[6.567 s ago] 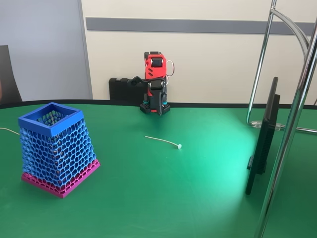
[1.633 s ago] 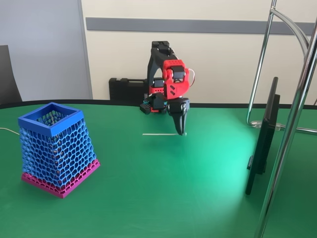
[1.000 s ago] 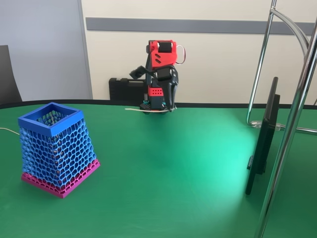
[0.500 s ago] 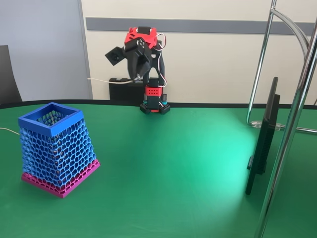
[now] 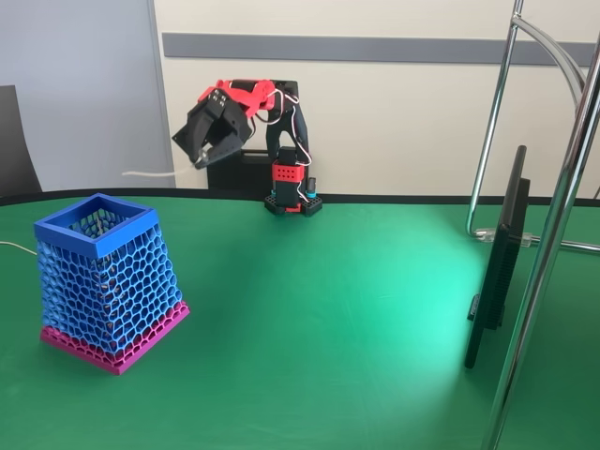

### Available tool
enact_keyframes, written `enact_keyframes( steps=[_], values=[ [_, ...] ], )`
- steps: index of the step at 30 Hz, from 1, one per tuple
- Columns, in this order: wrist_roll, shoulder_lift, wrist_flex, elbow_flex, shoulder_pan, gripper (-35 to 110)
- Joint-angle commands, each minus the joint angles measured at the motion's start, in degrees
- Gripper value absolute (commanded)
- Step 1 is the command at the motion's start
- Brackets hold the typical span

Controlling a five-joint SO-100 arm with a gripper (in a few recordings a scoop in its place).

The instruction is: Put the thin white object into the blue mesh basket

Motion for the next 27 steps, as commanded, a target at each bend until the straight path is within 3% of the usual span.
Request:
enact_keyframes(
  steps=[1, 18, 27],
  values=[
    [1.8, -0.4, -1.8, -3.1, 1.1, 2],
    [17.5, -7.3, -0.4, -9.9, 10.7, 6],
    [19.1, -6.6, -4.5, -5.2, 12.8, 13]
  ],
)
